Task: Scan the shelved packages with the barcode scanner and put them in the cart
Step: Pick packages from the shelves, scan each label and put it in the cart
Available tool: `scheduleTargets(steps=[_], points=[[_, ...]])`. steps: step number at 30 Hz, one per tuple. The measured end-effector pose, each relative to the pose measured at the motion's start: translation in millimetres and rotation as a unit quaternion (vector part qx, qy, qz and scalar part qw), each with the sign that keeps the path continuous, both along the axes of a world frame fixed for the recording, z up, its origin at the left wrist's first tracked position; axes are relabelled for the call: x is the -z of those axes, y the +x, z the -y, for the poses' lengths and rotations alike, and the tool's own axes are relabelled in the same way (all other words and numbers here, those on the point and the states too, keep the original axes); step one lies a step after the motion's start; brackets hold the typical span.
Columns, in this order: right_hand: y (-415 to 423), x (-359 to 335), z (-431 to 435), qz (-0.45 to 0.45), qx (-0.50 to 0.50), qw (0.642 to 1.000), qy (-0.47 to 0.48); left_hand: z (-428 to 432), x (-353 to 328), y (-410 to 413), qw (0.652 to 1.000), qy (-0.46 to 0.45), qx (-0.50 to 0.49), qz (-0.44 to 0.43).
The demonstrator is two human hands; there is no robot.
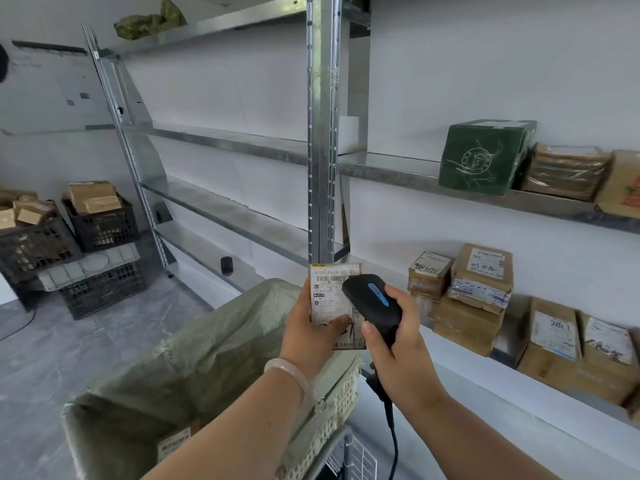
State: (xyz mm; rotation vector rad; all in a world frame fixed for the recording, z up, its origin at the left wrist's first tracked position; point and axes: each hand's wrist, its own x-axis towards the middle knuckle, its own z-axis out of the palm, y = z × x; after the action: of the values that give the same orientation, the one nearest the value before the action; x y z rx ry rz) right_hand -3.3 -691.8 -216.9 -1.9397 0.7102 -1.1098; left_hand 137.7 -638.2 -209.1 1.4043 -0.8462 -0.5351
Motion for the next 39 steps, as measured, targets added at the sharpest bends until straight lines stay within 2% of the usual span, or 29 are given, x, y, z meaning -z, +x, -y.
scheduleTargets(steps=[12,19,30,39], points=[[71,8,-34,-0.036,-0.028,0.999,-0.017,-33,26,80,0.997,0.054,-0.048,-0.016],[102,10,-50,-0.026,-0.045,0.999,-0.014,-52,35,110,0.995,0.07,-0.065,-0.004],[117,6,-63,-0.043,-0.085,0.995,-0.017,-68,35,118,0.991,0.076,-0.111,0.006],[113,-6,-73,-0.035,-0.125,0.991,0.029,-75,43,108,0.983,0.091,-0.162,-0.004]])
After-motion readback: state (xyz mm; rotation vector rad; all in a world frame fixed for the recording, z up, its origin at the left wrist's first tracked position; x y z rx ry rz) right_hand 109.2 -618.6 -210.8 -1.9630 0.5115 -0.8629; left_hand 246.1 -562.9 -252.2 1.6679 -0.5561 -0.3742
